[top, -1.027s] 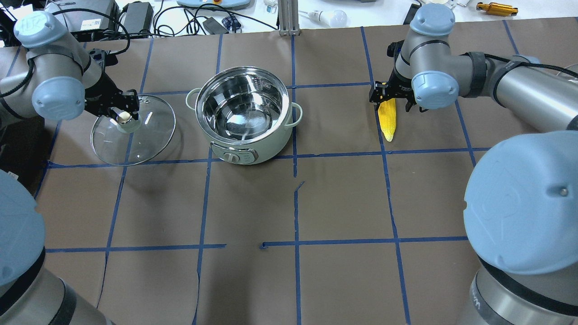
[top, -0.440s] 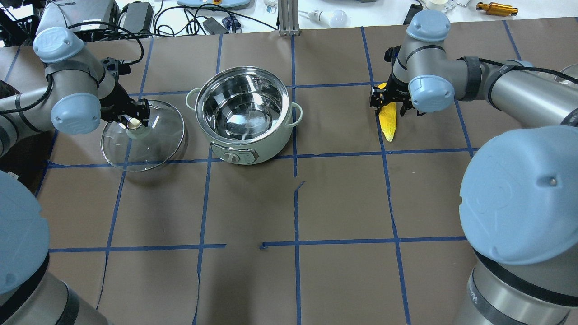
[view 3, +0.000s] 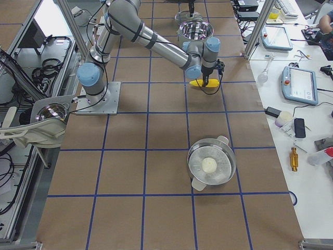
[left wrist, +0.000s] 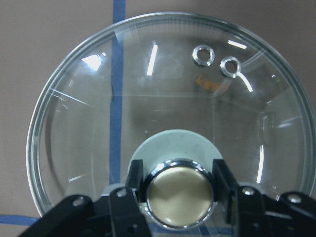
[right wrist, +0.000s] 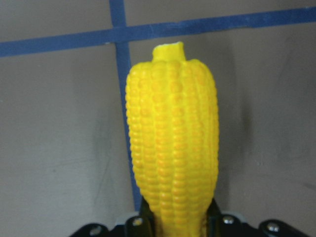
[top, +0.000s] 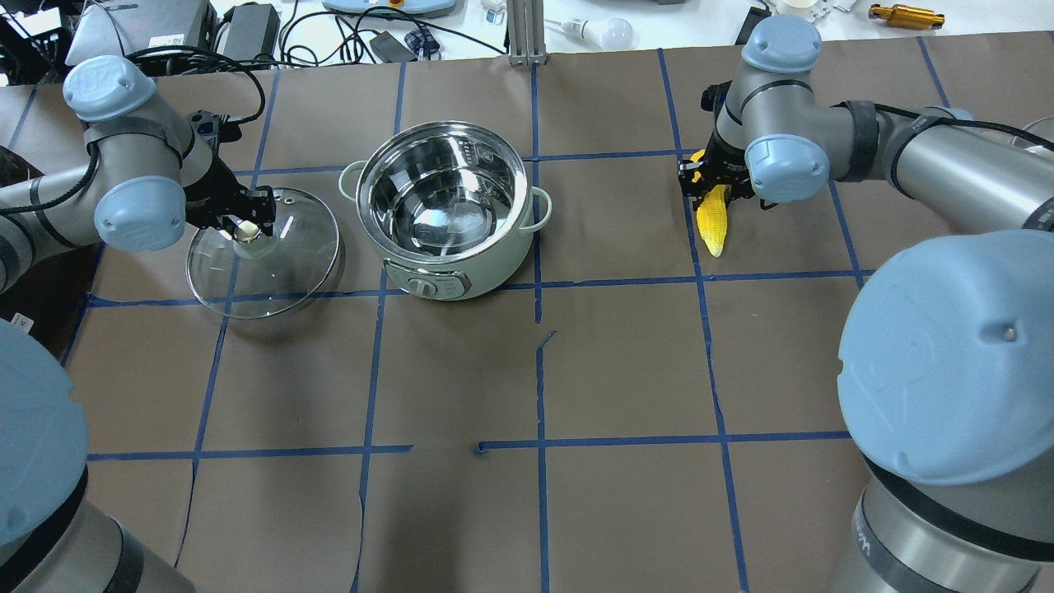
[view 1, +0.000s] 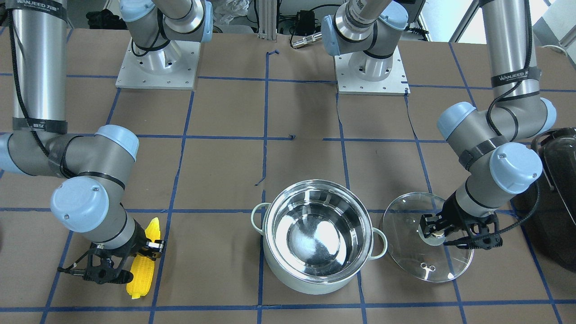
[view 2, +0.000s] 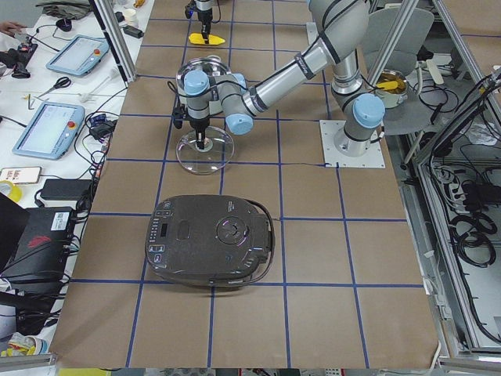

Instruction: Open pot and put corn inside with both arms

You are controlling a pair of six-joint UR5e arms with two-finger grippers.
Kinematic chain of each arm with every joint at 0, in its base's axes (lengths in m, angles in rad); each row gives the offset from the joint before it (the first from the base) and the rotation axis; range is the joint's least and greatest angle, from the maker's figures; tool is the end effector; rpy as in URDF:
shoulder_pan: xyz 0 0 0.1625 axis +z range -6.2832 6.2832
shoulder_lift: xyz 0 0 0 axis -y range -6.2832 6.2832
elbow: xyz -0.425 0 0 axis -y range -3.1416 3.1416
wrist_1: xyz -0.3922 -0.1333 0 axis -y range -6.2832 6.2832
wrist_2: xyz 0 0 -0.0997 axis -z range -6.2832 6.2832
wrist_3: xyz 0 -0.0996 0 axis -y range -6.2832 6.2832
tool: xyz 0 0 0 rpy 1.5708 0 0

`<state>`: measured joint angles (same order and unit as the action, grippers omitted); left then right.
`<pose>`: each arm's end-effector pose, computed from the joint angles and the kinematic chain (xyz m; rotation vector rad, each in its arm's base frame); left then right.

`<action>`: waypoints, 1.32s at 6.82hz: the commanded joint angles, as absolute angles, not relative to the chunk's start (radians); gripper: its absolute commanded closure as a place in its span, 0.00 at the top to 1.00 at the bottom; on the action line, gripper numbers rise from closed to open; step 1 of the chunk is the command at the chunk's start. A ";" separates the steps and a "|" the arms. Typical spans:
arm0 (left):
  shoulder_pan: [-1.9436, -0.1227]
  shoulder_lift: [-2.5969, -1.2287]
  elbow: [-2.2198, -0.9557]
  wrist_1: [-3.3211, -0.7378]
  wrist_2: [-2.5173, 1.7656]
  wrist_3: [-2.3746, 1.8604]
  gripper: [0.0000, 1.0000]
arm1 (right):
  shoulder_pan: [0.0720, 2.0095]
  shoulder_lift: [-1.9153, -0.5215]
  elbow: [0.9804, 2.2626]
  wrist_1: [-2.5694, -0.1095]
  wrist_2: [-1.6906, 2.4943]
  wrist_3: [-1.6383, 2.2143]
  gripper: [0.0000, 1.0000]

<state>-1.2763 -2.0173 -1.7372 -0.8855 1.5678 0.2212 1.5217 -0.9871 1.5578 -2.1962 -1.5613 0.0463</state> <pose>0.0495 -0.6234 0.2281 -0.1143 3.1220 -0.1106 0.1012 -0.6750 0.2113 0.1489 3.1275 -0.0857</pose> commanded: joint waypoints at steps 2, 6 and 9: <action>-1.276 -2.019 -1.738 -0.896 1.566 0.219 0.71 | 1.713 -1.040 1.357 -1.998 -1.618 0.177 0.00; -1.287 -1.926 -1.714 -1.040 1.566 0.218 0.82 | 1.975 -1.055 1.253 -1.894 -1.618 0.441 0.00; -1.289 -1.768 -1.553 -1.408 1.566 0.218 0.85 | 2.049 -0.985 1.177 -1.913 -1.536 0.547 0.00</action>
